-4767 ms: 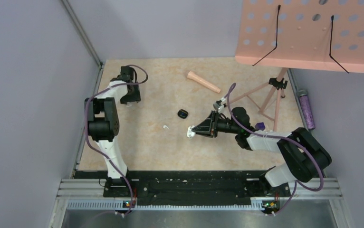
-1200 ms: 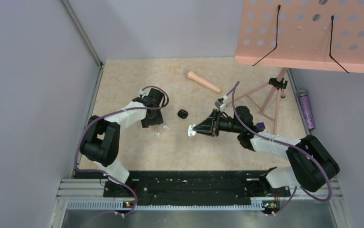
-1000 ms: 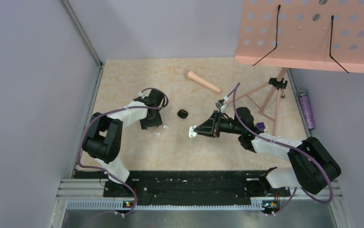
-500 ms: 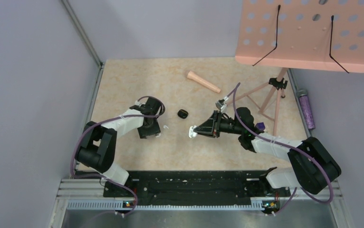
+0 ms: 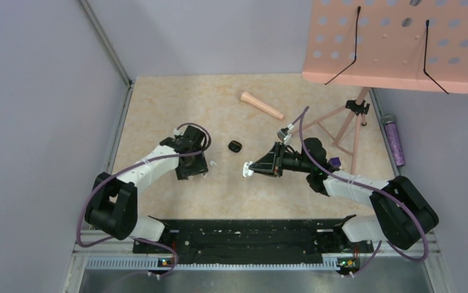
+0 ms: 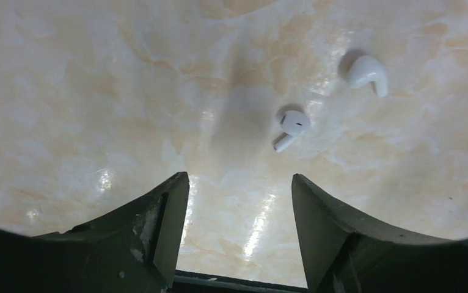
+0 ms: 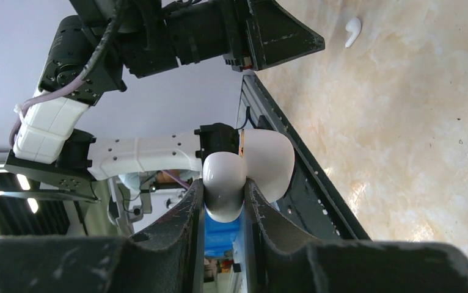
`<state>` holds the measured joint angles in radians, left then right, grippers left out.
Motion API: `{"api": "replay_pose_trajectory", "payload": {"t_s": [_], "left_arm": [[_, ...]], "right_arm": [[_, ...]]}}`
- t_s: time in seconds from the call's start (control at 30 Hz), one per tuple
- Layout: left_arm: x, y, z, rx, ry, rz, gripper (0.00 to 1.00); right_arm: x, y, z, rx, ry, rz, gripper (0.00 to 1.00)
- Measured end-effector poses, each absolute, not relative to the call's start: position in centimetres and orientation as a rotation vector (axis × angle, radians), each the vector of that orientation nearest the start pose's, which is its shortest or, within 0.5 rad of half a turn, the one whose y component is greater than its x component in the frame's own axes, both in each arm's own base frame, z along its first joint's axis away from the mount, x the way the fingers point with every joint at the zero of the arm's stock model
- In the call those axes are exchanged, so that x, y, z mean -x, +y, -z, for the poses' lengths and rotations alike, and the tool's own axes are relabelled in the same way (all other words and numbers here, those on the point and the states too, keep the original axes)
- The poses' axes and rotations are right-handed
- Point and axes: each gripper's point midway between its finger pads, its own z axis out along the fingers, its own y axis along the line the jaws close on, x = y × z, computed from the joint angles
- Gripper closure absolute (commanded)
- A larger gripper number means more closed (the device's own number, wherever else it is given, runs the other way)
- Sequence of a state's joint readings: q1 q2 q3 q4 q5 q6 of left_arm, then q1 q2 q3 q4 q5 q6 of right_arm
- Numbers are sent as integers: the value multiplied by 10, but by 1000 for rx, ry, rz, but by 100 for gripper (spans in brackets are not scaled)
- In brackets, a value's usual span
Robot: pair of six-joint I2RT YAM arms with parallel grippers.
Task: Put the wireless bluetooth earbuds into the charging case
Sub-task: Pick up the right earbud from the center of the board.
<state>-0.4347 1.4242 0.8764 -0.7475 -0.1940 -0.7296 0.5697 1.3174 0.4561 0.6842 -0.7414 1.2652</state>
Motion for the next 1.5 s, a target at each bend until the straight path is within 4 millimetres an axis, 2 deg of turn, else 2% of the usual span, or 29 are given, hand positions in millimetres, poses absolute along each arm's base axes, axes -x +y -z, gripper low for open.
{"api": "replay_pose_trajectory", "payload": {"t_s": [0.03,0.13,0.33,0.57,0.7,0.87,1.0,1.13,1.27,1.5], "left_arm": [[-242,-106,-51,422,2764,9,25],[-248,-114,-54,343,2751,57,24],[-259,-125,-56,180,2716,100,36],[-268,-136,-59,39,2685,169,43],[-271,-138,-53,-17,2691,169,53],[-268,-135,-36,-69,2741,134,54],[-267,-135,-29,-89,2766,121,54],[-269,-137,-28,-114,2769,125,53],[-272,-141,-31,-142,2764,147,53],[-272,-144,-32,-183,2763,172,54]], "right_arm": [[-199,303,-179,-71,2167,-1857,100],[-199,303,-179,-72,2167,-1857,100],[-199,302,-178,-80,2171,-1844,100],[-195,298,-182,-73,2173,-1822,100],[-193,296,-184,-66,2173,-1811,100],[-188,294,-187,-35,2170,-1810,100],[-174,293,-185,68,2197,-1835,100],[-156,292,-174,219,2277,-1847,100],[-153,293,-168,382,2339,-1811,100],[-139,288,-173,636,2298,-1814,100]]}}
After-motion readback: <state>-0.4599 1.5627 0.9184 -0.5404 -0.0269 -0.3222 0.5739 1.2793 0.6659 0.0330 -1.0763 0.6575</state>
